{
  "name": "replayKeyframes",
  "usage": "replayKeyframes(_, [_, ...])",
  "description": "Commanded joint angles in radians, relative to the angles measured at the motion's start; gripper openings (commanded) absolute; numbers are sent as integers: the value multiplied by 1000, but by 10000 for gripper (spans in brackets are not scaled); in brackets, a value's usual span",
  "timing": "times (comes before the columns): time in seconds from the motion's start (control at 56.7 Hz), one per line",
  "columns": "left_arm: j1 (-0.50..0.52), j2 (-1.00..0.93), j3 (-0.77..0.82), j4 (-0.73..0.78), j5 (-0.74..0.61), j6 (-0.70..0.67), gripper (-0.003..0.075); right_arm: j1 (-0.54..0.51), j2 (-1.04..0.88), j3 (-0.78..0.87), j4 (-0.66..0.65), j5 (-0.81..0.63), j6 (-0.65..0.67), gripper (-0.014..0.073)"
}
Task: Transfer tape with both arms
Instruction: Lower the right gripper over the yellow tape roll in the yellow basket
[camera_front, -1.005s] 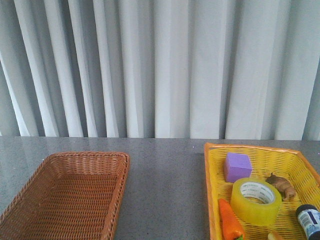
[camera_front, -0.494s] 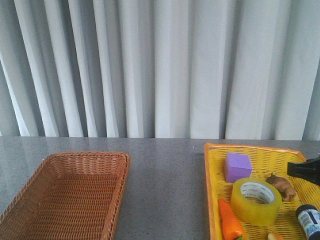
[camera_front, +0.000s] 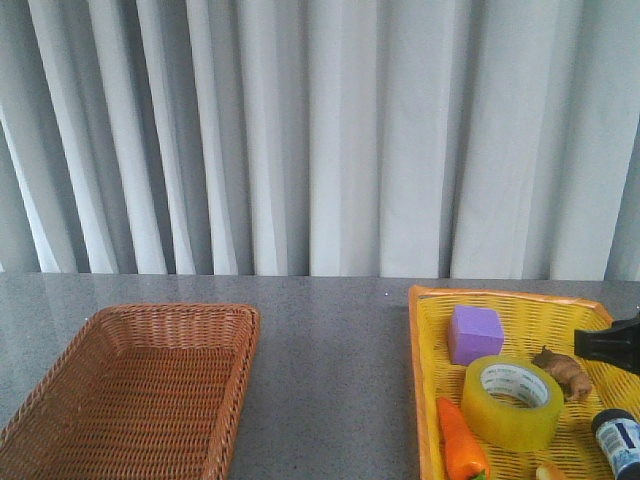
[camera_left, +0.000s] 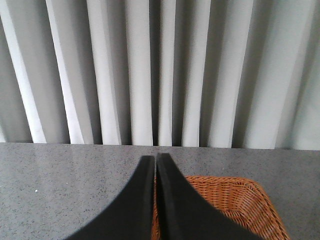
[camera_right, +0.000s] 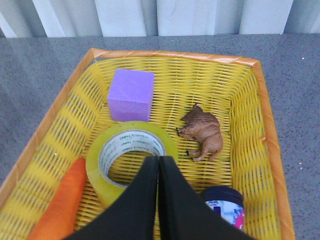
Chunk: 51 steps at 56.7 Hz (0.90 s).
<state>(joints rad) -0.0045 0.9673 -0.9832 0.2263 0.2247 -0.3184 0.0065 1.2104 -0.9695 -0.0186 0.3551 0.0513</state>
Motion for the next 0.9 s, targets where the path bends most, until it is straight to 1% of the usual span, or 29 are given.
replayKeyframes(0.0, [-8, -7, -34, -4, -79, -9, -6, 1, -16, -34, -7, -61, -60, 22])
replayKeyframes(0.071, [-8, -7, -34, -4, -86, -9, -6, 1, -14, -34, -7, -55, -72, 51])
replayKeyframes(0.159, [-8, -7, -34, -4, -92, -9, -1, 1, -10, -34, -7, -45, -72, 111])
replayKeyframes(0.335, [-8, -7, -34, -5, -87, -9, 20, 1, -6, -34, 3, -39, -72, 297])
replayKeyframes(0.476, [-8, -4, -34, -3, -55, -9, 50, 1, -6, -34, 4, -39, -69, 444])
replayKeyframes(0.564, [-8, 8, -34, -1, -31, -8, 92, 1, -2, -34, 5, -39, -69, 500])
replayKeyframes(0.653, [-8, 28, -34, 13, 0, -8, 146, 1, 15, -34, 19, -34, -68, 528])
replayKeyframes(0.723, [-8, 43, -34, 12, 19, -8, 200, 1, 34, -34, 38, -28, -68, 531])
replayKeyframes(0.811, [-8, 54, -34, 12, 26, -8, 295, 1, 57, -36, 45, -31, -70, 531])
replayKeyframes(0.829, [-8, 56, -34, 12, 26, -8, 301, 1, 60, -36, 45, -31, -70, 531])
replayKeyframes(0.882, [-8, 62, -34, 11, 26, -8, 353, 1, 74, -43, 43, -32, -70, 531])
